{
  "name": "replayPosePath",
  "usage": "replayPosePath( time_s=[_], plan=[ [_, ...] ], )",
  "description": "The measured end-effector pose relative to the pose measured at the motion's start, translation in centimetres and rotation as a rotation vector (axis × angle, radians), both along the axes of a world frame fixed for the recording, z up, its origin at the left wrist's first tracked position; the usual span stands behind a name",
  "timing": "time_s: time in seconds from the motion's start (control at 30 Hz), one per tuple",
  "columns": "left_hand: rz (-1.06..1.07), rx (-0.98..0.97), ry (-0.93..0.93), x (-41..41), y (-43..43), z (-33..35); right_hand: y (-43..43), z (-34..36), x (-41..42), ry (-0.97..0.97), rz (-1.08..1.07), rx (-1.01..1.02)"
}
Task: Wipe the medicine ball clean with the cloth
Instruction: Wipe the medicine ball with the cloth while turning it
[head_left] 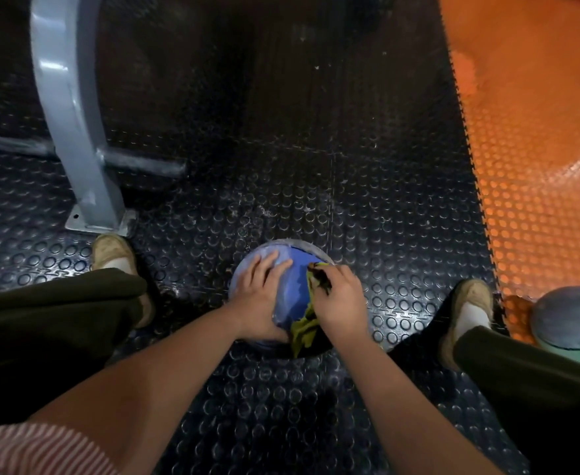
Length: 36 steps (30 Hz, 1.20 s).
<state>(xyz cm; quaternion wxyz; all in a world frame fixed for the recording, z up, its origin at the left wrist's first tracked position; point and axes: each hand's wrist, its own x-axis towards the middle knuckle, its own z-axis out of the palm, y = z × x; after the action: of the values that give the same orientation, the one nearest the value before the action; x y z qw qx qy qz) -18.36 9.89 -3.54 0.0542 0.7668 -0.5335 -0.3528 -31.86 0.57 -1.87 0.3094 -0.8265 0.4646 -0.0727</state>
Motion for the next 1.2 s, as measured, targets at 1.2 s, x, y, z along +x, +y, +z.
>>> replayPosePath(
  time_s=[1.2],
  plan=[
    [0.285, -0.052, 0.128, -2.8, 2.1, -0.8, 0.3, 1.9, 1.8, 0.269, 0.243, -0.071]
  ],
)
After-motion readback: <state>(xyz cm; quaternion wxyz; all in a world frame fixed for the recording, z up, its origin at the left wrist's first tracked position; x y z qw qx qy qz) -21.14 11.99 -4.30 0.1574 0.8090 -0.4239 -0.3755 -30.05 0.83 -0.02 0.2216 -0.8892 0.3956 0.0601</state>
